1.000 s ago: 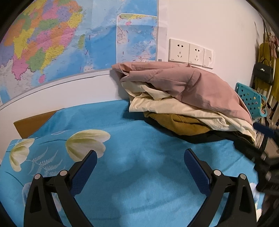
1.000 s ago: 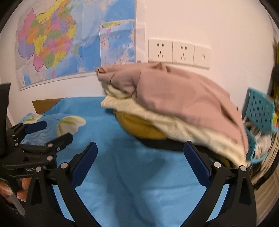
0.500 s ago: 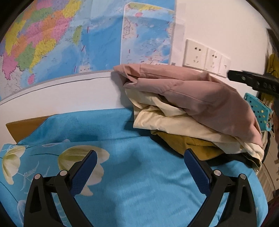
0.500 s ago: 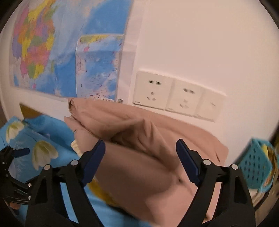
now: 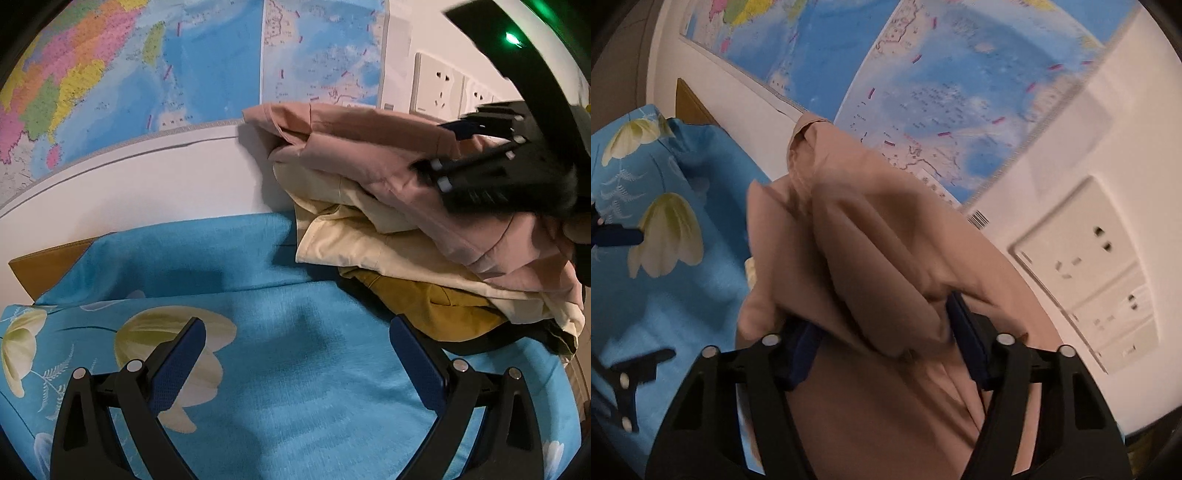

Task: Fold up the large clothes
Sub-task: 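Reach the right tool to the pink jacket on the pile and grasp it, then lift the pink jacket with the right tool while the left tool grasps its other edge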

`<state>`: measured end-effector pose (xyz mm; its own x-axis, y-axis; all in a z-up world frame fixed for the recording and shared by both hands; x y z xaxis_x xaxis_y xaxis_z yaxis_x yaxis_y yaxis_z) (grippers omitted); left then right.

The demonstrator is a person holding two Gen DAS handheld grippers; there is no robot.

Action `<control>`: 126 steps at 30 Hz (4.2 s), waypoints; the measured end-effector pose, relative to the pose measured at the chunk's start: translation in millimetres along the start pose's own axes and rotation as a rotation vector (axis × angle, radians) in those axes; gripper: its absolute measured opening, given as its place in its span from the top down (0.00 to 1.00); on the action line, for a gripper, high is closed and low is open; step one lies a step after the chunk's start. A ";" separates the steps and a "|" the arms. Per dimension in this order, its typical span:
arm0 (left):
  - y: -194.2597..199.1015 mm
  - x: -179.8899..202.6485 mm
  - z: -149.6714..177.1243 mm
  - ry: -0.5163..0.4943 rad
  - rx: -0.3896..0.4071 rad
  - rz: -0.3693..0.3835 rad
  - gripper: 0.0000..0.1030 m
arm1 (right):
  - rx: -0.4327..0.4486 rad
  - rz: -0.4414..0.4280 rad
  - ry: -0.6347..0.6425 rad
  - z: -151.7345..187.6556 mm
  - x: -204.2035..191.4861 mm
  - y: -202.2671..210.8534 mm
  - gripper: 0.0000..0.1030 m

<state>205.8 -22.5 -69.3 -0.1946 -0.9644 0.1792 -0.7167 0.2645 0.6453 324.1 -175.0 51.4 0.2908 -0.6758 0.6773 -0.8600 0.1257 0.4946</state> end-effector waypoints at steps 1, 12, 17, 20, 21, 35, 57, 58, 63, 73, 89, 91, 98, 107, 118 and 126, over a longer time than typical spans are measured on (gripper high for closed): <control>-1.8 -0.8 -0.2 -0.001 -0.002 0.002 0.06 | 0.011 -0.015 -0.031 -3.8 4.0 3.9 0.76; -8.1 -1.8 -8.4 0.004 0.007 0.041 0.06 | 0.001 -0.005 -0.136 16.2 49.2 57.0 0.39; -6.8 2.3 -6.5 -0.003 0.003 0.044 0.06 | 0.064 -0.100 -0.225 4.6 40.5 62.4 0.39; -6.2 2.4 -6.1 -0.002 0.001 0.041 0.06 | 0.037 -0.067 -0.210 -5.1 31.7 45.2 0.38; -6.5 3.2 -6.1 0.000 0.000 0.042 0.06 | 0.025 -0.055 -0.199 -6.4 33.1 41.5 0.38; -2.8 47.9 -29.0 0.015 0.055 0.318 0.06 | 0.163 0.157 -0.367 -28.2 117.4 114.1 0.89; 61.2 157.3 -122.5 -0.020 0.245 0.653 0.91 | 0.461 0.282 -0.632 -11.1 212.5 349.1 0.91; 83.7 159.9 -136.4 -0.039 0.284 0.659 0.91 | 0.492 0.297 -0.633 -15.8 214.7 369.4 0.91; 209.2 154.3 -186.4 -0.105 0.499 0.593 0.92 | 0.610 0.341 -0.632 -15.6 213.0 471.5 0.91; 326.2 142.1 -96.5 -0.244 0.497 0.451 0.81 | 0.647 0.089 -0.655 17.7 109.3 506.0 0.91; 188.4 124.7 86.2 -0.312 0.132 0.513 0.21 | 0.600 -0.136 -0.629 9.3 -11.2 473.3 0.91; 188.3 127.9 75.0 -0.316 0.162 0.558 0.17 | 0.593 -0.125 -0.626 13.3 -12.2 475.2 0.91; 194.6 165.9 87.1 -0.383 0.111 0.765 0.74 | 0.583 -0.131 -0.659 33.0 -12.3 474.8 0.90; 332.8 124.9 20.0 -0.235 0.465 0.760 0.89 | 0.682 -0.051 -0.718 60.9 11.5 530.4 0.90; 503.3 108.5 -48.2 -0.293 0.696 0.422 0.88 | 0.848 -0.090 -0.674 32.5 9.8 608.1 0.90; 579.1 82.6 -57.2 -0.310 0.736 0.091 0.85 | 0.803 -0.263 -0.713 2.6 7.9 571.2 0.90</control>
<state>-187.0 51.2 361.6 -0.3730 -0.9247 -0.0767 -0.9257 0.3764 -0.0366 -165.9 -110.4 337.8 0.4182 -0.9083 0.0064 -0.9039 -0.4169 -0.0953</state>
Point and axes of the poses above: each gripper's, at about its wrist camera, not at the fingertips, and y roughly against the way its jaws point, x to its right, z to its underside, the point moved 10 cm from there along -y, roughly the way its jaws point, and after that the axes turned 13 degrees about z, right-handed, at the moved point
